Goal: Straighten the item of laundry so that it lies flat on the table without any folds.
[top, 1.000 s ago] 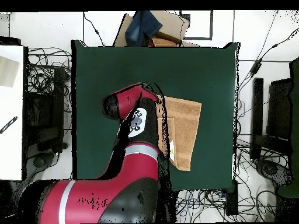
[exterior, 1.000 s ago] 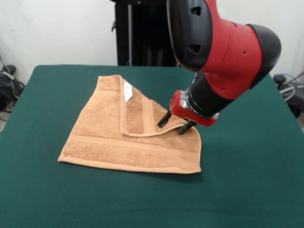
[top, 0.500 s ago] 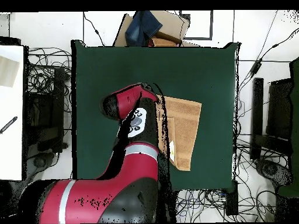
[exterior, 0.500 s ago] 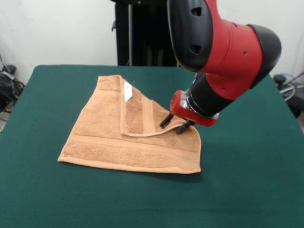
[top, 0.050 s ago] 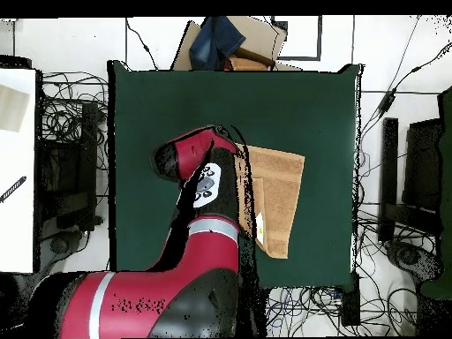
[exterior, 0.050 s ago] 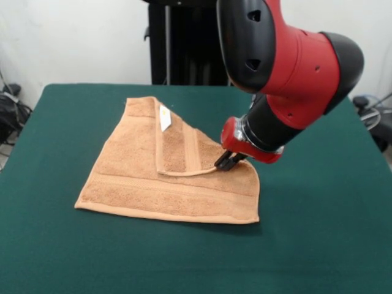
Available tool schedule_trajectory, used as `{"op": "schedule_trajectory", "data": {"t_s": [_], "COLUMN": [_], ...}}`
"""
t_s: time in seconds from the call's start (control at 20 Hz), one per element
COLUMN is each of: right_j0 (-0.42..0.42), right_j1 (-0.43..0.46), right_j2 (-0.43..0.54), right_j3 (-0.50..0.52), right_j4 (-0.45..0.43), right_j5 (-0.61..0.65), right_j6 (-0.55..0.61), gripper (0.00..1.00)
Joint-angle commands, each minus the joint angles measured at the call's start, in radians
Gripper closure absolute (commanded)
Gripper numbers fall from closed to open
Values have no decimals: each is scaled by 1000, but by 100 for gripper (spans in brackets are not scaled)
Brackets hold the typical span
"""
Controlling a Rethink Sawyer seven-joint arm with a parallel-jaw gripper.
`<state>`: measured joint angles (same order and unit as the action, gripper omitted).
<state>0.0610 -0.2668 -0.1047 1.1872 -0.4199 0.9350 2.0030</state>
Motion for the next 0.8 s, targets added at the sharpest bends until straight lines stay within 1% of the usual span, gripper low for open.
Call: {"op": "schedule_trajectory", "data": {"t_s": [0.05, 0.3, 0.45, 0.65, 0.7, 0.8], "right_j0": [-5, -6, -7, -11, -13, -16], "right_j1": [29, 38, 29, 25, 24, 24], "right_j2": [96, 95, 94, 99, 102, 106], "right_j3": [49, 37, 55, 62, 64, 64], "right_j4": [-34, -31, -28, -26, -26, -26], "right_j5": [-47, -21, -52, -65, -69, -69], "right_j6": [-80, -79, -55, -56, -58, -65], "gripper": [100, 100, 100, 100, 0, 0]}}
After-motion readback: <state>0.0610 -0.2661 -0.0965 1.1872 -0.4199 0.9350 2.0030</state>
